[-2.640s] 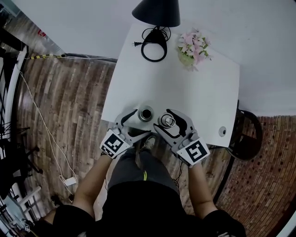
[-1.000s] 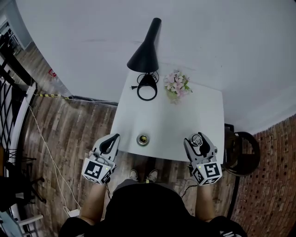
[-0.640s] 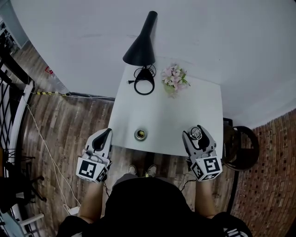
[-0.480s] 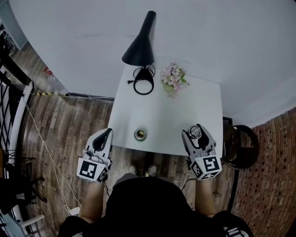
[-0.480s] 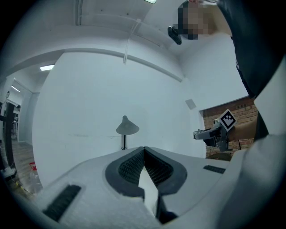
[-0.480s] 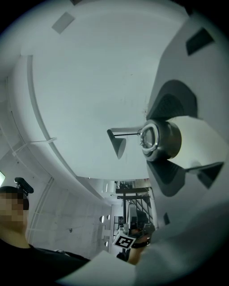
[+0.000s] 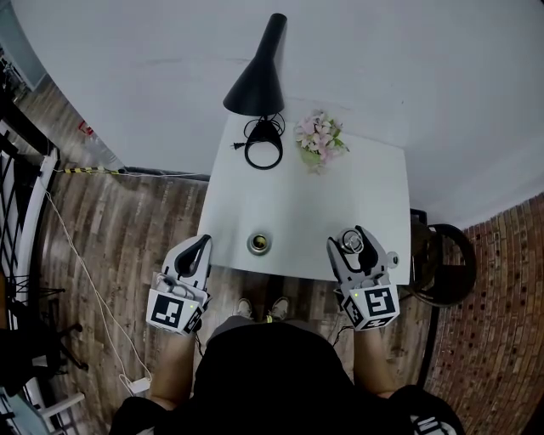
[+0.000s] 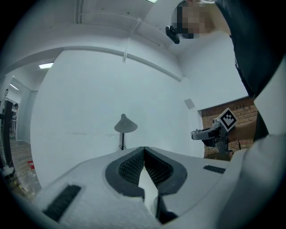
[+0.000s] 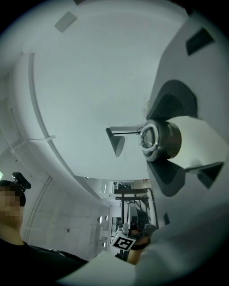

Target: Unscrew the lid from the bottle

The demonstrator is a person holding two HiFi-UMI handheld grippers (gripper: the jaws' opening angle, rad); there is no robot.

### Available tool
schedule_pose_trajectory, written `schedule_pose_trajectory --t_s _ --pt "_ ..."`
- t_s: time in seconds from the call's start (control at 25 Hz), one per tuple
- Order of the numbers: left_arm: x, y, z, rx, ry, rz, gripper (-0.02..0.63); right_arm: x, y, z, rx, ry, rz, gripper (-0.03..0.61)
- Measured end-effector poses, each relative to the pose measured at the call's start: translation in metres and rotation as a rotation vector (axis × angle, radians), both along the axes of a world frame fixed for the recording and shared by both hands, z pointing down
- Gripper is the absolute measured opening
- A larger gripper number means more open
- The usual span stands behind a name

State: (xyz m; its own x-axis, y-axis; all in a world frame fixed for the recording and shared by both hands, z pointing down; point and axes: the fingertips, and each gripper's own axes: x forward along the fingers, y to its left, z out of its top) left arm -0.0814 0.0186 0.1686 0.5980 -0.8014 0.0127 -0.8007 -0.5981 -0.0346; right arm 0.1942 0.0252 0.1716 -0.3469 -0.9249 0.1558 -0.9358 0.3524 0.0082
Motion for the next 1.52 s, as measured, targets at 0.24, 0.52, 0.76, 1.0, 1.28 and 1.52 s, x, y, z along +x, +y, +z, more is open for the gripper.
schedule_pose_trajectory --t_s 0.24,0.52,0.76,1.0,1.28,1.52 --pt "-0.006 0.001 0.0 -0.002 -0.003 0.001 0.023 -0.001 0.002 -0.003 0.016 0.005 0.019 0.267" --pt "-0.014 0.007 0.001 -0.006 0.001 0.01 0.021 -0.011 0.011 -0.005 0.027 0.012 0.028 0.267" --pt "-0.021 0.01 0.003 -0.013 0.002 0.011 0.022 -0.016 0.015 -0.007 0.029 0.023 0.032 0.267" --pt "-0.026 0.016 0.001 -0.01 0.003 0.02 0.021 -0.021 0.023 -0.007 0.028 0.024 0.043 0.267" --pt "-0.027 0.021 0.002 -0.011 0.001 0.021 0.021 -0.024 0.027 -0.008 0.037 0.028 0.039 0.267" --pt "-0.023 0.021 0.003 -0.01 0.003 0.024 0.021 -0.021 0.028 -0.006 0.037 0.026 0.039 0.267"
